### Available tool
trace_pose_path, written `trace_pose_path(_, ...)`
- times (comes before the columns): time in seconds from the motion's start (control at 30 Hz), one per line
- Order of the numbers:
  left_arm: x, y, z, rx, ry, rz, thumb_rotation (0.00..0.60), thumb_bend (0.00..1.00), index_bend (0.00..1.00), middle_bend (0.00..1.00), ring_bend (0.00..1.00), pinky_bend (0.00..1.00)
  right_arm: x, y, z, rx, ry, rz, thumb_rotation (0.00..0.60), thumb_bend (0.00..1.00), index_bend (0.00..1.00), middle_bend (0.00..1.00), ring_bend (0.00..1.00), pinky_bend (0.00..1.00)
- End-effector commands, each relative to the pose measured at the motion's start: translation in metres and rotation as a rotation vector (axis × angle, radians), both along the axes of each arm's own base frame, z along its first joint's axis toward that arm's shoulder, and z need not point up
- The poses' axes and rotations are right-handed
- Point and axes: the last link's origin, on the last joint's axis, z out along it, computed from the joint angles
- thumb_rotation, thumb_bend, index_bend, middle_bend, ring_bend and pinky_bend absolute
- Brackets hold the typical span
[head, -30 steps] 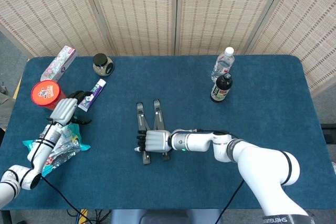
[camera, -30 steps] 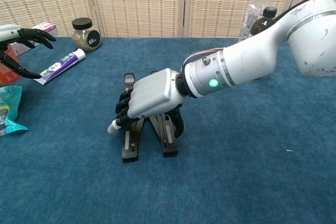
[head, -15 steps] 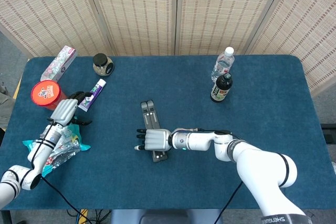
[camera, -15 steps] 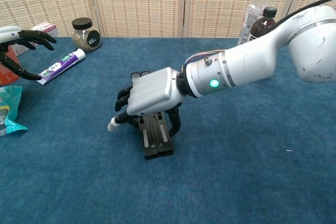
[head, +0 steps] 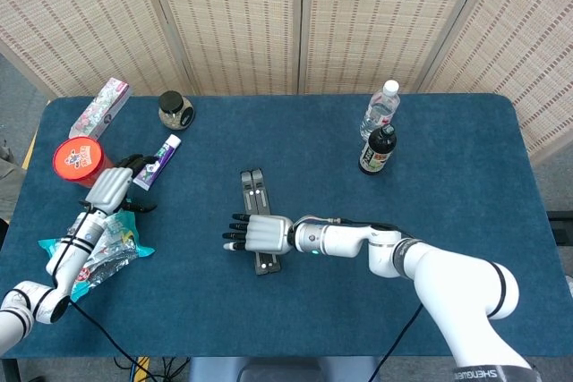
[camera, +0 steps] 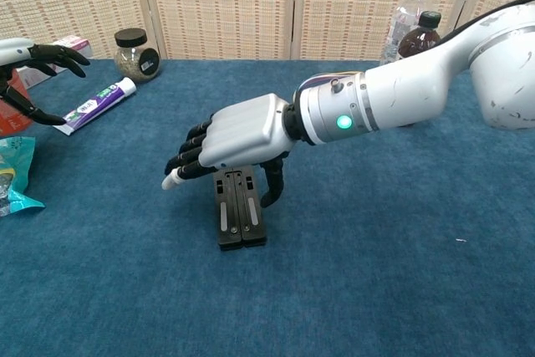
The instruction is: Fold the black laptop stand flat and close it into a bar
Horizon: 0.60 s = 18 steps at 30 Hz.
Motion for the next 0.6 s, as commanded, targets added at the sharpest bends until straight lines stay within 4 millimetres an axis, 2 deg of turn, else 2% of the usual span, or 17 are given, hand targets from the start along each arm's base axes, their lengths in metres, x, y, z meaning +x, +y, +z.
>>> trace_pose_path(0.03,0.002,-0.001,0.001,0.001,0.001,-0.007,0.6,0.11,0.13,0.18,0.08,0.1,-0.001,-0.002,0.012,-0.031,-0.021,-0.028,0.6,0.12,0.0,0.0,0.0,0.0)
trace_pose_path(0.17,0.004,-0.002,0.005,0.003,0.007,-0.014,0.6,0.11,0.13,0.18,0.08,0.1,-0.01,-0.004,0.036,-0.085,-0.081,-0.092,0.6,0.12,0.0,0.0,0.0,0.0)
trace_pose_path(0.3,0.005,-0.006,0.012,0.02,0.03,-0.032,0.6,0.11,0.13,0.18,0.08,0.1,-0.032,-0.005,0.074,-0.195,-0.169,-0.199,0.6,0.12,0.0,0.0,0.0,0.0)
trace_pose_path(0.47,0.003,-0.017,0.019,0.05,0.057,-0.051,0.6,0.11,0.13,0.18,0.08,0.1,-0.069,0.015,0.122,-0.347,-0.27,-0.358,0.6,0.12,0.0,0.03,0.0,0.0)
trace_pose_path(0.6,0.0,-0.026,0.028,0.077,0.065,-0.051,0.6,0.11,0.13,0.18,0.08,0.1,-0.101,0.034,0.152,-0.448,-0.32,-0.496,0.6,0.12,0.0,0.07,0.0,0.0)
